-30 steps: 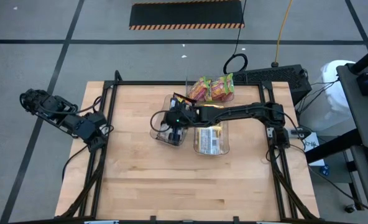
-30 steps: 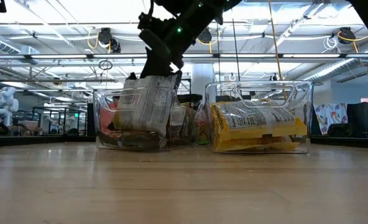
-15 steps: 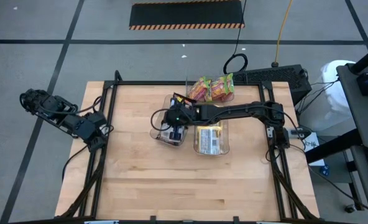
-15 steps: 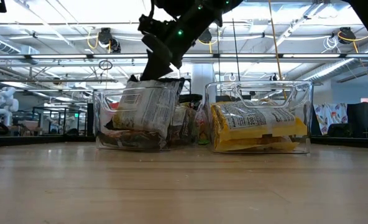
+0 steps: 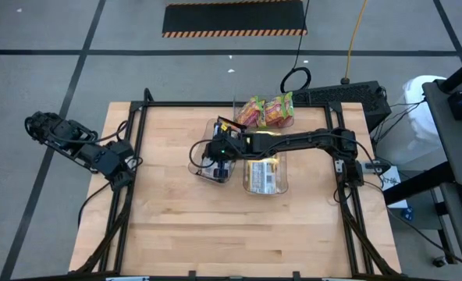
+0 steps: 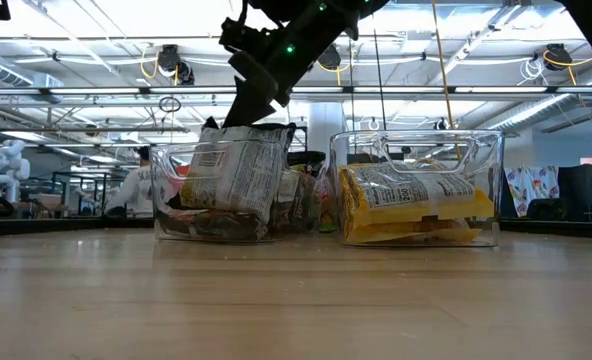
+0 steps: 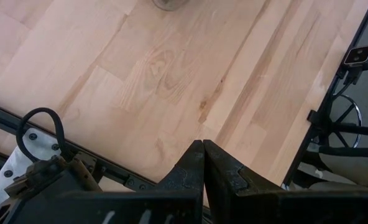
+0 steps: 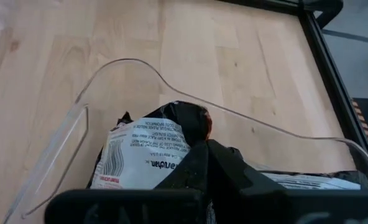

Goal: Sort Maruchan noodles
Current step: Put the black noodle pack into the left transparent bin

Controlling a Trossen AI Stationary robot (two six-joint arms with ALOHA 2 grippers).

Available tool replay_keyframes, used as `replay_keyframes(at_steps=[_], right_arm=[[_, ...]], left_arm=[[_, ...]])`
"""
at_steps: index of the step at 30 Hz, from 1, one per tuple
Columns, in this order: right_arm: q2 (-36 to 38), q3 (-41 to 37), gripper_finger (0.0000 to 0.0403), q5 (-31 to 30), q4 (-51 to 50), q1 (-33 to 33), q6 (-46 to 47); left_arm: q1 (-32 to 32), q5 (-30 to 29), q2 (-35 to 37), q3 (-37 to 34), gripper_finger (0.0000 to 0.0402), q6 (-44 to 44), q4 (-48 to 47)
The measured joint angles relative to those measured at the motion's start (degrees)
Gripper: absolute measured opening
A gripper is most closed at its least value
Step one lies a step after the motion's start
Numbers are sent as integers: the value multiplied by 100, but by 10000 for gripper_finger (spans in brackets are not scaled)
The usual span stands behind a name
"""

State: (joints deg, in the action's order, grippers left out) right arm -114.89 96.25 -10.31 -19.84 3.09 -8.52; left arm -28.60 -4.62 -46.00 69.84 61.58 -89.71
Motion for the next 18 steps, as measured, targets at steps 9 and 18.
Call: replay_keyframes(at_steps=[9,18], right_arm=[[0,0,0,-9,79,-129,-289],[0,0,0,-32,263,-291,-566]], left_arm=[[-2,0,0,0,5,7,0],[-2,0,0,0,5,22,0]])
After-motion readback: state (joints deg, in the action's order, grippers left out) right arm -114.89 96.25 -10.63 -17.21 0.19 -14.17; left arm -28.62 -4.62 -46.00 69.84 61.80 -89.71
